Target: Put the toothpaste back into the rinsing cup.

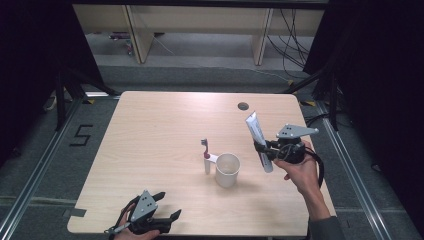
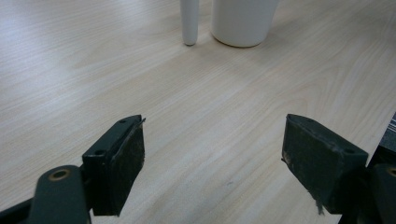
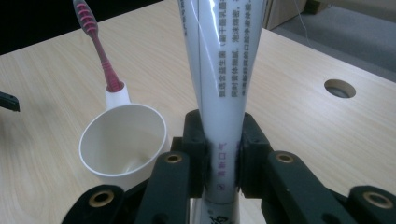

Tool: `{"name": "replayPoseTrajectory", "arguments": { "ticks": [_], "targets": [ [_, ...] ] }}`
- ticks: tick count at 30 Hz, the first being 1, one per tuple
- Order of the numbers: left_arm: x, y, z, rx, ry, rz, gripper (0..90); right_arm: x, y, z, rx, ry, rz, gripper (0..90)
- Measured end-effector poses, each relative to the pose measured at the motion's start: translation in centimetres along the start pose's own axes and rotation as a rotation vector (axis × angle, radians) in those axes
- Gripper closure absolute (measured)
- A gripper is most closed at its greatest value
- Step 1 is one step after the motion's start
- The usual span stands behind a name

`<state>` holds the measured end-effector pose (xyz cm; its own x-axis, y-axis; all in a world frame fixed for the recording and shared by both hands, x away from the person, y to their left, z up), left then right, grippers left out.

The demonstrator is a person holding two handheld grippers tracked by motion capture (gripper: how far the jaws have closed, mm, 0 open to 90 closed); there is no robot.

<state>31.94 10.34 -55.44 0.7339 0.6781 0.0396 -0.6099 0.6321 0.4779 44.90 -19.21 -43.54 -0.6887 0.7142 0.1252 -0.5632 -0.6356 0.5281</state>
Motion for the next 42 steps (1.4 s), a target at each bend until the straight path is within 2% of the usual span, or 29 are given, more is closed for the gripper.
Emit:
{"name": "replayPoseTrajectory", "arguments": {
  "ticks": [1, 4, 7, 12, 15, 17, 18, 21, 22, 24, 27, 29, 30, 31, 32, 33, 38, 40, 42],
  "targets": [
    [0.0, 0.0, -0.1, 0.01, -0.008, -0.001, 20.7, 0.0, -0.1, 0.4, -0.029, -0.004, -0.001, 77.0],
    [0.0, 0.0, -0.1, 0.01, -0.011, -0.002, 20.7, 0.0, -0.1, 0.7, -0.03, 0.0, -0.001, 77.0],
    [0.0, 0.0, -0.1, 0.007, -0.009, -0.002, 20.7, 0.3, -0.1, 1.1, -0.052, -0.019, 0.001, 77.0],
    [0.1, 0.0, -0.1, 0.012, -0.011, 0.0, 20.7, 0.7, -0.4, 1.9, -0.078, 0.003, 0.018, 77.0],
    [0.0, 0.0, 0.0, -0.003, -0.006, -0.003, 20.7, 1.3, -0.6, 2.1, -0.075, -0.032, 0.029, 77.0],
    [0.0, 0.0, -0.1, 0.004, -0.004, 0.001, 20.7, 1.3, -0.6, 2.5, -0.096, -0.006, 0.033, 77.0],
    [0.0, 0.0, -0.1, 0.001, 0.0, 0.004, 20.7, 1.6, -0.7, 2.6, -0.098, -0.028, 0.045, 77.0],
    [0.1, 0.0, -0.1, 0.0, 0.003, 0.004, 20.7, 1.7, -0.8, 2.9, -0.115, -0.022, 0.04, 77.0],
    [0.1, 0.0, -0.1, 0.009, -0.006, 0.003, 20.7, 1.9, -0.7, 3.0, -0.109, -0.026, 0.058, 77.0],
    [0.0, 0.0, 0.0, 0.002, 0.0, 0.005, 20.7, 2.1, -0.8, 3.2, -0.115, -0.038, 0.064, 77.0],
    [0.1, 0.0, -0.2, 0.012, -0.004, 0.002, 20.7, 2.5, -0.9, 3.6, -0.126, -0.035, 0.063, 77.0],
    [0.1, 0.1, 0.0, 0.004, -0.002, 0.007, 20.7, 3.2, -1.3, 4.0, -0.14, -0.032, 0.092, 77.0],
    [0.1, 0.1, 0.0, 0.004, -0.002, 0.007, 20.7, 3.2, -1.3, 4.0, -0.14, -0.032, 0.092, 77.0],
    [0.3, 0.2, -0.2, 0.021, -0.019, 0.011, 20.7, 3.4, -1.3, 4.1, -0.141, -0.031, 0.088, 77.0],
    [0.2, 0.1, -0.1, 0.011, -0.009, 0.003, 20.7, 3.7, -1.4, 4.2, -0.132, -0.025, 0.093, 77.0],
    [0.2, 0.2, -0.2, 0.016, -0.015, 0.008, 20.7, 4.2, -1.8, 4.5, -0.142, -0.022, 0.116, 77.0],
    [0.1, 0.1, 0.0, 0.003, -0.002, 0.006, 20.7, 5.0, -2.4, 4.7, -0.136, -0.013, 0.127, 77.0],
    [0.1, 0.2, -0.1, 0.01, -0.01, 0.004, 20.7, 5.4, -2.7, 4.8, -0.139, -0.02, 0.144, 77.0],
    [0.3, 0.2, -0.2, 0.022, -0.021, 0.01, 20.7, 5.3, -2.8, 4.9, -0.146, -0.005, 0.133, 77.0]
  ]
}}
Point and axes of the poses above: each handheld gripper's, and its own axes: y roughly backward along the jaws, z roughly out of its top, x roughly to its left, the point moved 9 cm from there along -y, roughly forward along the jaws, and after that the axes turned 7 degrees about -y, right-handed, at the moved point
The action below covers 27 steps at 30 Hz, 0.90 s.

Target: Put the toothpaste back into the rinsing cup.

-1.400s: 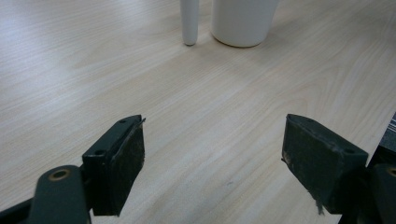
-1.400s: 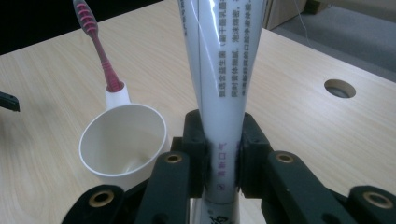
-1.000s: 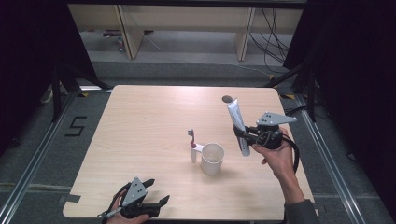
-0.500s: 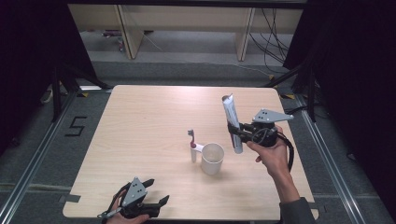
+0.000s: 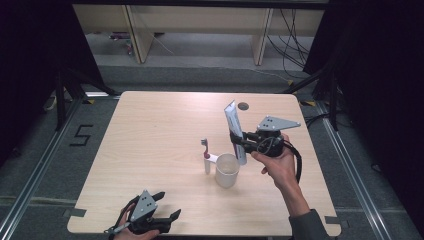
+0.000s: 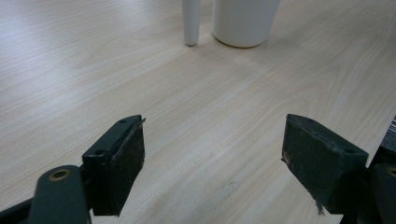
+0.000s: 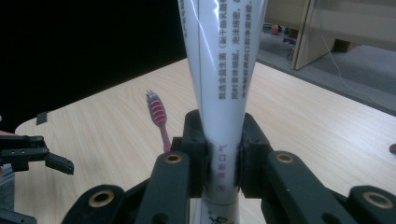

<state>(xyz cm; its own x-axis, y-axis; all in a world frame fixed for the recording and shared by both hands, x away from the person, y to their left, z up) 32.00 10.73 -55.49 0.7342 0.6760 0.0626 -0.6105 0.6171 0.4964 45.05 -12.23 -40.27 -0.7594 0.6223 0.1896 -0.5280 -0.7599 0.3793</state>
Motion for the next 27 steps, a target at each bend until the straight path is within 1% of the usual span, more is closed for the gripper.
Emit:
{"name": "replayPoseTrajectory", "arguments": {
  "ticks": [1, 2, 3, 4, 5, 6, 7, 8, 9, 10, 11, 12, 13, 14, 15, 16, 18, 19, 20, 21, 22, 23, 24, 25, 26, 27],
  "targets": [
    [0.0, 0.0, -0.1, 0.008, -0.006, 0.001, 20.7, 0.3, -0.2, -0.1, -0.002, -0.026, 0.019, 77.0],
    [-0.2, -0.1, 0.1, -0.016, 0.016, -0.005, 20.7, 0.4, -0.2, -0.2, 0.008, -0.034, 0.018, 77.0],
    [-0.2, 0.0, 0.0, -0.01, 0.009, -0.006, 20.7, 0.4, -0.4, -0.2, 0.006, -0.023, 0.016, 77.0],
    [-0.3, -0.1, 0.1, -0.016, 0.016, -0.006, 20.7, 0.4, -0.5, -0.1, -0.003, -0.018, 0.016, 77.0],
    [-0.3, -0.2, 0.2, -0.025, 0.021, -0.009, 20.7, 0.6, -0.5, -0.2, 0.003, -0.023, 0.024, 77.0],
    [-0.3, -0.2, 0.1, -0.017, 0.013, -0.01, 20.7, 0.9, -0.8, -0.2, -0.005, -0.032, 0.042, 77.0],
    [-0.3, -0.2, 0.1, -0.017, 0.013, -0.01, 20.7, 0.8, -0.8, -0.3, -0.002, -0.032, 0.032, 77.0],
    [-0.3, -0.1, 0.1, -0.021, 0.011, -0.011, 20.7, 0.9, -1.0, -0.4, -0.001, -0.019, 0.042, 77.0],
    [-0.3, -0.1, 0.2, -0.02, 0.02, -0.002, 20.7, 0.8, -1.0, -0.5, 0.009, -0.017, 0.028, 77.0],
    [-0.2, -0.2, 0.1, -0.022, 0.021, -0.007, 20.7, 0.9, -1.2, -0.6, 0.003, -0.025, 0.037, 77.0],
    [-0.1, -0.1, 0.0, -0.009, 0.007, -0.006, 20.7, 1.0, -1.3, -0.8, 0.009, -0.033, 0.04, 77.0],
    [-0.2, 0.0, 0.1, -0.014, 0.015, -0.003, 20.7, 1.0, -1.5, -1.0, 0.015, -0.05, 0.042, 77.0],
    [-0.2, 0.0, 0.0, -0.012, 0.009, -0.004, 20.7, 0.7, -1.6, -1.1, 0.017, -0.022, 0.029, 77.0],
    [-0.2, 0.0, 0.1, -0.015, 0.012, -0.003, 20.7, 0.8, -1.7, -1.3, 0.02, -0.035, 0.031, 77.0],
    [-0.2, 0.0, 0.1, -0.015, 0.012, -0.003, 20.7, 0.8, -1.7, -1.3, 0.02, -0.035, 0.031, 77.0],
    [-0.3, -0.2, 0.1, -0.021, 0.02, -0.008, 20.7, 0.6, -1.9, -1.5, 0.019, -0.037, 0.031, 77.0],
    [-0.3, -0.2, 0.1, -0.024, 0.017, -0.01, 20.7, 0.5, -2.1, -1.8, 0.024, -0.031, 0.028, 77.0],
    [-0.3, -0.2, 0.2, -0.026, 0.018, -0.01, 20.7, 0.6, -2.3, -1.9, 0.022, -0.046, 0.036, 77.0],
    [-0.3, -0.2, 0.2, -0.026, 0.018, -0.01, 20.7, 0.6, -2.3, -1.9, 0.022, -0.046, 0.036, 77.0],
    [-0.3, -0.2, 0.1, -0.018, 0.016, -0.012, 20.7, 0.5, -2.2, -2.1, 0.036, -0.051, 0.023, 76.9],
    [-0.3, -0.2, 0.1, -0.023, 0.017, -0.012, 20.7, 0.5, -2.5, -2.2, 0.021, -0.029, 0.034, 77.0],
    [-0.3, -0.2, 0.1, -0.023, 0.017, -0.012, 20.7, 0.5, -2.5, -2.2, 0.021, -0.029, 0.034, 77.0],
    [-0.3, 0.0, 0.1, -0.015, 0.014, -0.004, 20.7, 0.7, -2.7, -2.7, 0.048, -0.054, 0.037, 77.0],
    [-0.3, 0.0, 0.1, -0.015, 0.014, -0.004, 20.7, 0.7, -2.7, -2.7, 0.048, -0.054, 0.037, 77.0],
    [-0.2, -0.1, 0.1, -0.017, 0.018, -0.004, 20.7, 0.7, -2.9, -2.9, 0.041, -0.043, 0.044, 76.9],
    [-0.2, 0.0, 0.0, -0.008, 0.006, -0.005, 20.7, 0.8, -3.0, -3.1, 0.04, -0.07, 0.044, 76.9]
  ]
}}
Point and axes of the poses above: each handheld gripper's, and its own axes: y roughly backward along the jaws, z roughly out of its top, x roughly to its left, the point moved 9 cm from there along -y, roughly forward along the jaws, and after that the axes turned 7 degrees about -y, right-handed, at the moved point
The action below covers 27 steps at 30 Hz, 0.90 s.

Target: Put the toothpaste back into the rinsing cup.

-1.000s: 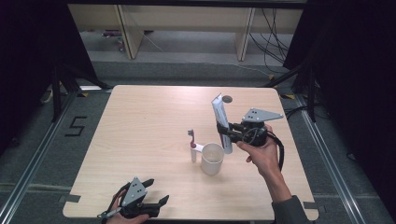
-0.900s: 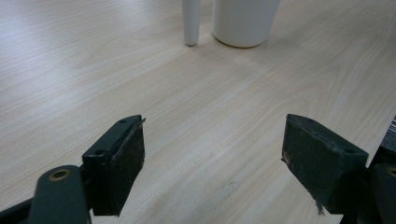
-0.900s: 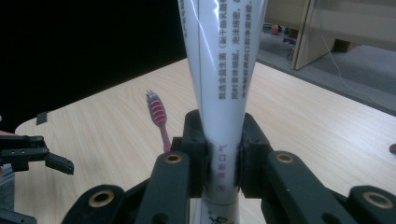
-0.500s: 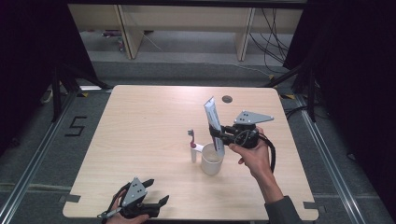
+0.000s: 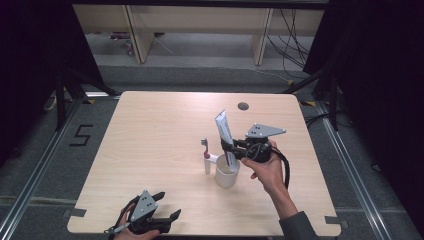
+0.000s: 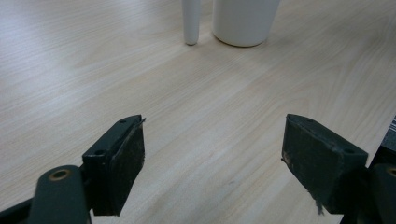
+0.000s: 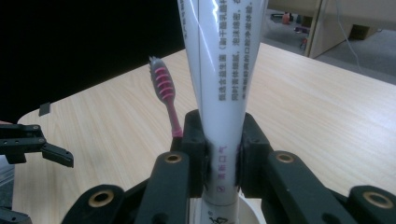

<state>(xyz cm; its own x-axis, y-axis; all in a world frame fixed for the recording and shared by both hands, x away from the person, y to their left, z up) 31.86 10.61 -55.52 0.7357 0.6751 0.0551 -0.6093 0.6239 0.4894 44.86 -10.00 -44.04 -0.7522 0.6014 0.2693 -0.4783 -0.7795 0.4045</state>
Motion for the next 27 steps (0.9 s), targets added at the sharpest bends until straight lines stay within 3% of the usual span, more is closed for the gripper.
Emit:
{"name": "replayPoseTrajectory", "arguments": {
  "ticks": [6, 7, 10, 15, 18, 19, 21, 25, 27],
  "targets": [
    [0.0, -0.1, 0.0, -0.007, 0.002, -0.003, 20.8, -0.2, -0.5, -0.7, 0.007, 0.029, 0.005, 76.9],
    [0.0, 0.0, 0.0, 0.002, 0.0, 0.0, 20.8, -0.3, -0.7, -1.2, 0.029, 0.039, -0.004, 76.8],
    [0.0, 0.0, 0.0, -0.001, 0.006, 0.002, 20.8, -0.1, -0.9, -1.6, 0.037, 0.033, 0.012, 76.9],
    [0.0, 0.0, 0.0, -0.004, 0.006, 0.002, 20.7, -0.2, -1.3, -2.4, 0.061, 0.05, 0.004, 76.7],
    [0.0, 0.1, 0.0, 0.002, 0.0, 0.0, 20.8, -0.1, -1.5, -3.0, 0.083, 0.036, -0.007, 76.8],
    [0.0, 0.0, 0.0, 0.0, -0.001, 0.0, 20.8, -0.2, -1.5, -2.9, 0.082, 0.062, -0.005, 76.8],
    [-0.1, -0.1, 0.0, -0.011, 0.007, -0.006, 20.8, 0.0, -1.6, -3.4, 0.094, 0.034, -0.003, 76.7],
    [0.0, 0.0, -0.1, 0.001, 0.001, 0.001, 20.8, -0.1, -1.9, -3.7, 0.102, 0.066, -0.003, 76.7],
    [0.0, 0.0, -0.1, 0.001, 0.001, 0.002, 20.8, 0.0, -1.8, -4.0, 0.121, 0.04, -0.008, 76.6]
  ]
}}
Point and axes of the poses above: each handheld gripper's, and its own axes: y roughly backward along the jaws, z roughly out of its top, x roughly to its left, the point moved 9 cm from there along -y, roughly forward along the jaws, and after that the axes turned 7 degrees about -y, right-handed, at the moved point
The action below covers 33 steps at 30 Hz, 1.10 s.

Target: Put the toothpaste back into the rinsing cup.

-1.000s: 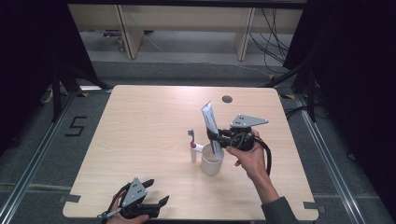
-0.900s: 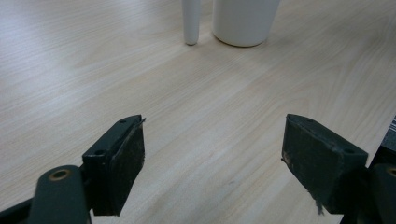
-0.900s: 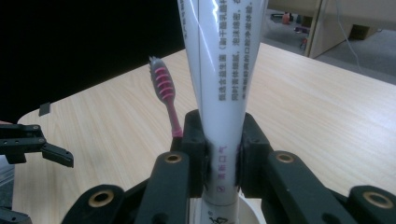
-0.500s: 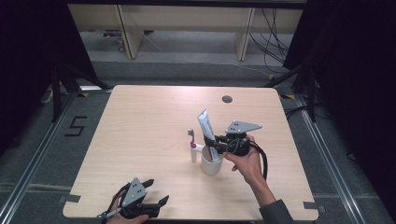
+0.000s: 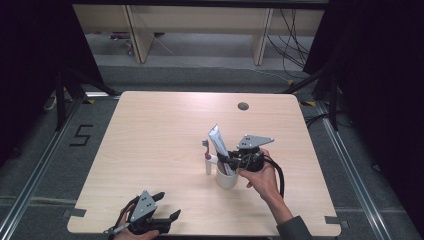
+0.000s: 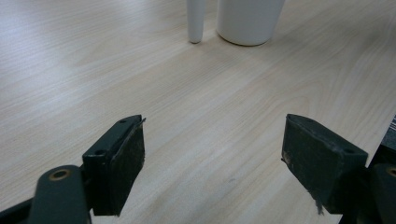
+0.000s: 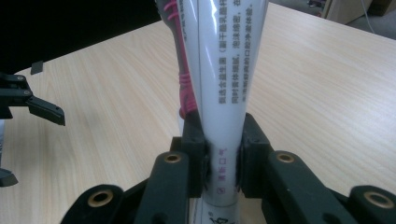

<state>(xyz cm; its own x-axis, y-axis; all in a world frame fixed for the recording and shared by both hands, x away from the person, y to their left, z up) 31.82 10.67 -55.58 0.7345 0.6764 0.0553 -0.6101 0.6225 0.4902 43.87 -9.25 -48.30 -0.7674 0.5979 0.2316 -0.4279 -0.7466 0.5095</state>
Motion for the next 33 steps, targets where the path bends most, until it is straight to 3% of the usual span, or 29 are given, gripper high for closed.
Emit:
{"name": "replayPoseTrajectory", "arguments": {
  "ticks": [4, 9, 11, 17, 21, 24, 33],
  "targets": [
    [0.0, 0.0, 0.0, 0.0, 0.003, 0.001, 20.8, -0.3, -0.2, -0.3, 0.011, 0.042, -0.009, 76.5],
    [0.0, 0.0, 0.0, 0.0, 0.003, 0.001, 20.9, -0.1, -0.2, -0.6, 0.027, 0.03, 0.0, 76.5],
    [-0.1, 0.1, 0.0, 0.002, 0.002, 0.001, 20.9, -0.3, -0.2, -0.6, 0.02, 0.047, -0.016, 76.4],
    [-0.1, 0.1, -0.1, 0.003, 0.002, 0.001, 20.9, -0.3, -0.2, -1.3, 0.057, 0.027, -0.024, 76.2],
    [0.0, 0.1, -0.1, 0.003, 0.002, 0.001, 20.9, -0.5, -0.1, -1.7, 0.073, 0.052, -0.031, 76.0],
    [0.0, 0.0, 0.0, 0.0, 0.006, 0.003, 20.9, -0.4, -0.2, -2.1, 0.094, 0.043, -0.033, 75.8],
    [-0.1, 0.1, -0.1, 0.002, 0.005, 0.001, 20.9, -0.4, -0.1, -2.1, 0.088, 0.053, -0.038, 74.7]
  ]
}}
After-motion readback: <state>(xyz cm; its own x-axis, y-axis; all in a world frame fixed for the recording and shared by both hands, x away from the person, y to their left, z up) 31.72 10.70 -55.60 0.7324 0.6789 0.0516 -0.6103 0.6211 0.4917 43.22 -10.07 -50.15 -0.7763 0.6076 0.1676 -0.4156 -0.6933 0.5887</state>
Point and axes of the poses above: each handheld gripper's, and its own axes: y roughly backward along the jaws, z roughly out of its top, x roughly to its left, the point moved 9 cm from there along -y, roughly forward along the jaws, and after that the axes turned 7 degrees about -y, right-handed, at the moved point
